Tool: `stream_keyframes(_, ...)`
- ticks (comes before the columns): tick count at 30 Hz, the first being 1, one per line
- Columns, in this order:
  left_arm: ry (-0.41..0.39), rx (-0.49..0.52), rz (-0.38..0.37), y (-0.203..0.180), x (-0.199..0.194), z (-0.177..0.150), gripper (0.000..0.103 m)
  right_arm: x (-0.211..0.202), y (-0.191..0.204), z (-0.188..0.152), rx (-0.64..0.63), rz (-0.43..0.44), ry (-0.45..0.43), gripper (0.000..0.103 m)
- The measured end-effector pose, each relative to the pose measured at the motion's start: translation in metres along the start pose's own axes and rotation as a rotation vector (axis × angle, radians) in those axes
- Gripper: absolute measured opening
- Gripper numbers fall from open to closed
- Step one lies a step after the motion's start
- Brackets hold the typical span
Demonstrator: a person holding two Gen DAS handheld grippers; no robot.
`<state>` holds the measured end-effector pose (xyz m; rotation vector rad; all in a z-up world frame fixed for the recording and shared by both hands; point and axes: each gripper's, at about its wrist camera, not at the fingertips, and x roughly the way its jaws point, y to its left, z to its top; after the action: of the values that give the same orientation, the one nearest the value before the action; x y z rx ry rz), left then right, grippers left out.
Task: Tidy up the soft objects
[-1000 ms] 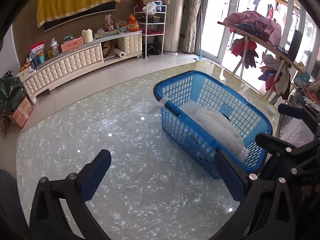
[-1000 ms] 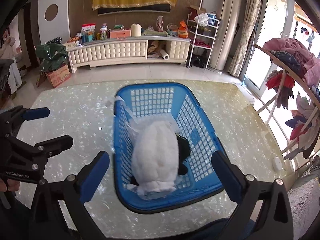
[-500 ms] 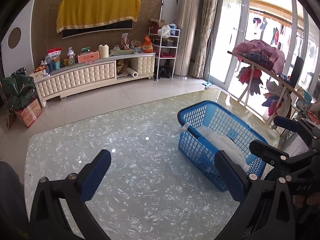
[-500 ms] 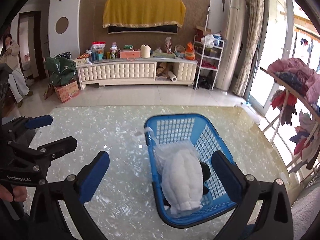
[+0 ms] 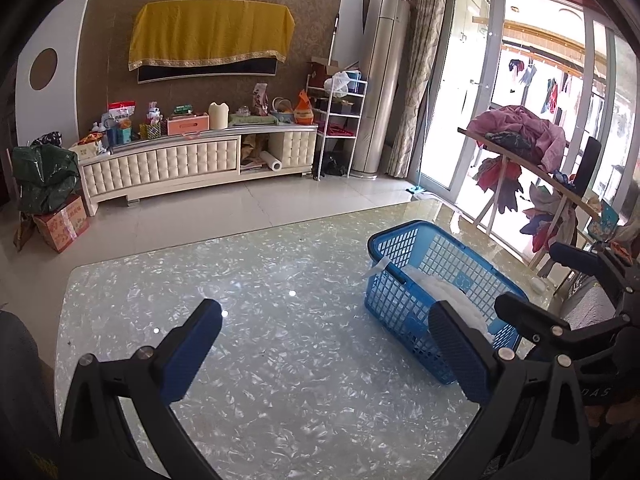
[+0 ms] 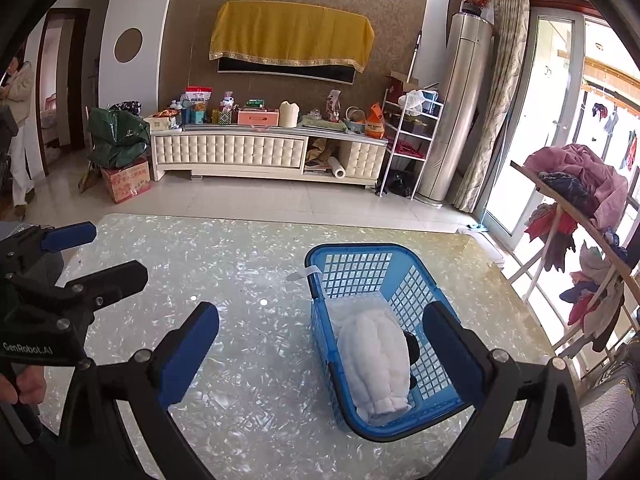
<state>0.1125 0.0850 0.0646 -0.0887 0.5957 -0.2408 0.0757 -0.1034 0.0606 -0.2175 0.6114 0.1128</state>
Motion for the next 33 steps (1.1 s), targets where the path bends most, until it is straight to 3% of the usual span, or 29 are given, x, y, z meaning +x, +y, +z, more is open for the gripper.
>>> stream_keyframes(11,-0.023,0.022,-0.016,-0.005,-0.011,-0.003,0.103,-0.009,0.005,0.001,0.016,-0.045,-0.027,0.102)
stream_keyframes(33,-0.022,0.018,-0.028,0.000,-0.017,-0.006,0.103,-0.016,0.012,-0.001,0.023,-0.050,-0.035,0.102)
